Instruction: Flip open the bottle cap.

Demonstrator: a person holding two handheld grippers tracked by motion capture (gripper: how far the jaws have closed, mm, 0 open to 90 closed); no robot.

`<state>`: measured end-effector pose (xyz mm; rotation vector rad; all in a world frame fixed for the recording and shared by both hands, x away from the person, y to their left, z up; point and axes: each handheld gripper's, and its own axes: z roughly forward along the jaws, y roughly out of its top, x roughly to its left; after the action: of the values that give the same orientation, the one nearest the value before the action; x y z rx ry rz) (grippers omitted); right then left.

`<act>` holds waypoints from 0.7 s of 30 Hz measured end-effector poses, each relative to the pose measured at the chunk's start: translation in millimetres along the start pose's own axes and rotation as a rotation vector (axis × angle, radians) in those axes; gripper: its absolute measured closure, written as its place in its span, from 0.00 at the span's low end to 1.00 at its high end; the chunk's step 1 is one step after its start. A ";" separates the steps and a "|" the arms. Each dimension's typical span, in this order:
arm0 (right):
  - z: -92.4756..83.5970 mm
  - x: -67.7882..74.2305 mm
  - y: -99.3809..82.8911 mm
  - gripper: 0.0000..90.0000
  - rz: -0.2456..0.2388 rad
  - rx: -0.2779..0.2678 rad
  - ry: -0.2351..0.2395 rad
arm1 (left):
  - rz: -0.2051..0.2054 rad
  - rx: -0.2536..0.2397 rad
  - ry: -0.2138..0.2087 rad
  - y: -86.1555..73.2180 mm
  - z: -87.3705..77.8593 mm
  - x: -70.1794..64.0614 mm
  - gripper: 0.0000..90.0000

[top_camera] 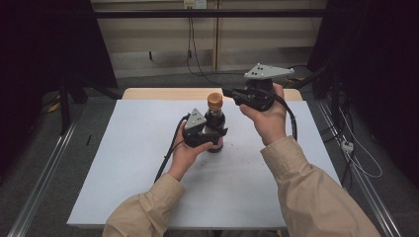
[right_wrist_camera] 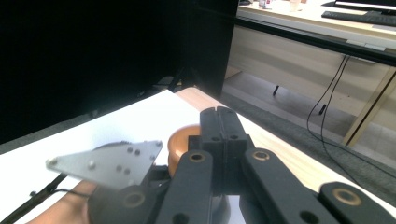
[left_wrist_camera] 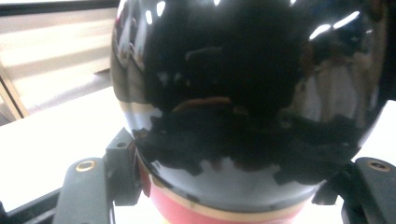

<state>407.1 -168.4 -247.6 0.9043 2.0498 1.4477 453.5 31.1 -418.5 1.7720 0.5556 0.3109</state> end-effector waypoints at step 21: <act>1.4 -8.4 -27.1 1.00 0.028 0.063 0.022 | -0.002 -0.014 0.040 -1.2 1.3 -2.0 0.34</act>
<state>407.2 -179.8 -273.6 0.9497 2.1178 1.4201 452.2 29.2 -419.9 1.7544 0.5824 0.3492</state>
